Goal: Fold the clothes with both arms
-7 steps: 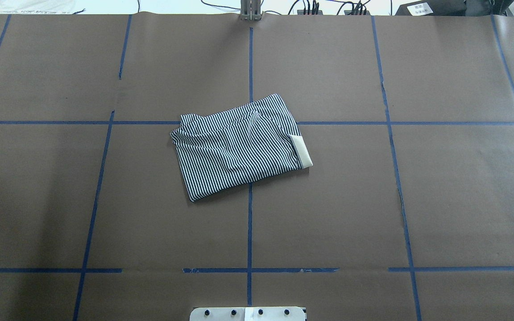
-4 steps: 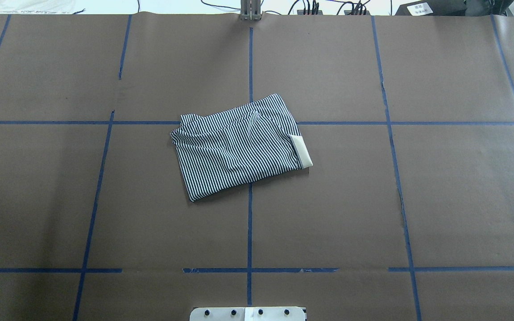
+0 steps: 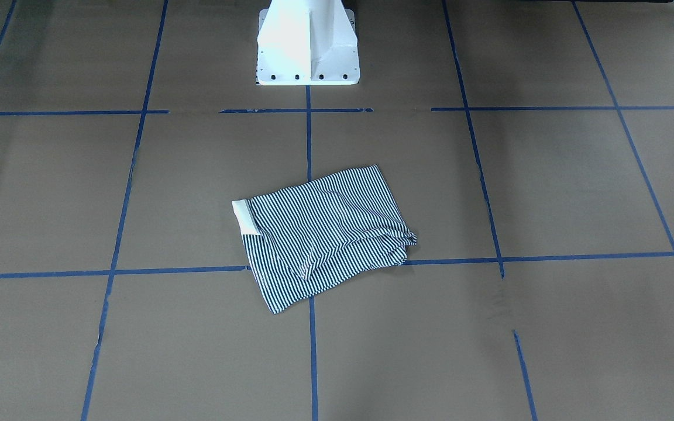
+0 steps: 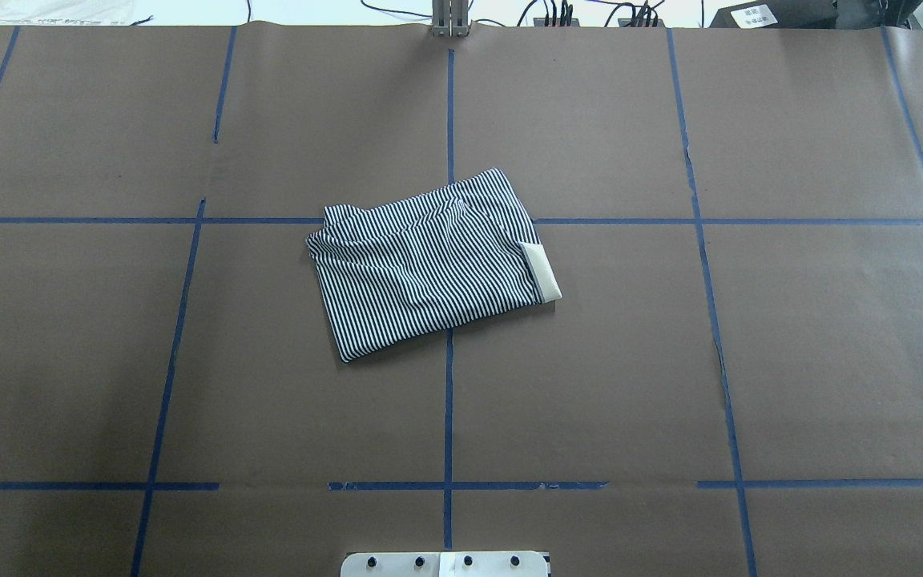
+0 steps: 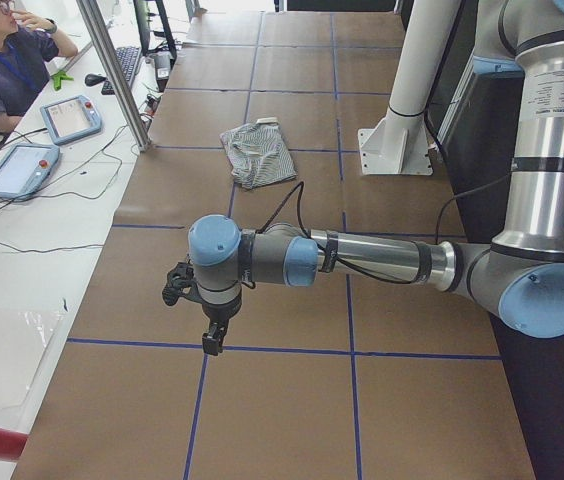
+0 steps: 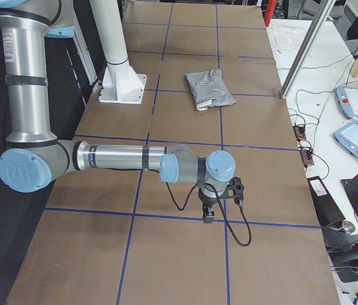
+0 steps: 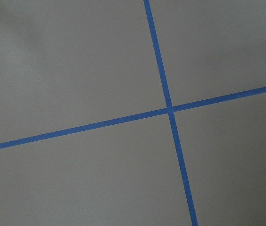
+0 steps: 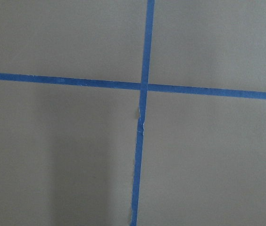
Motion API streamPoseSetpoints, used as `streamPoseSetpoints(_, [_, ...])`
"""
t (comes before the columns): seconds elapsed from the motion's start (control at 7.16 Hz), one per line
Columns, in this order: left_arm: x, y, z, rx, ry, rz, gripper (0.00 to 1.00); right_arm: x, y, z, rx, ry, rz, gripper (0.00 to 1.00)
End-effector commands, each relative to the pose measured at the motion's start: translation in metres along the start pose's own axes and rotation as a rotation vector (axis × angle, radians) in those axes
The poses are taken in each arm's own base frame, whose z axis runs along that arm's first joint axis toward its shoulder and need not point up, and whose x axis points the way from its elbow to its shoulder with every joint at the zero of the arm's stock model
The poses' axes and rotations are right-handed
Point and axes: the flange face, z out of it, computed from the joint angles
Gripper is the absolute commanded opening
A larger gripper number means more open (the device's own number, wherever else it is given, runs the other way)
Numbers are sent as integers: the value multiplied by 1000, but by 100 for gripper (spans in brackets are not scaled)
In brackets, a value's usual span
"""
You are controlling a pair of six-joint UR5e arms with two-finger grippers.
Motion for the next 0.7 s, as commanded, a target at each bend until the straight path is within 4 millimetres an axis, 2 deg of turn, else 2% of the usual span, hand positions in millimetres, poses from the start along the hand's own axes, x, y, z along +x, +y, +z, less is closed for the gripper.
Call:
streamPoseSetpoints(0.0, [-1, 1, 2, -6, 3, -4, 100, -23, -2, -22, 42, -4, -37, 100])
streamPoseSetpoints(0.56, [-2, 1, 3, -4, 8, -3, 100, -22, -2, -21, 43, -12, -8, 100])
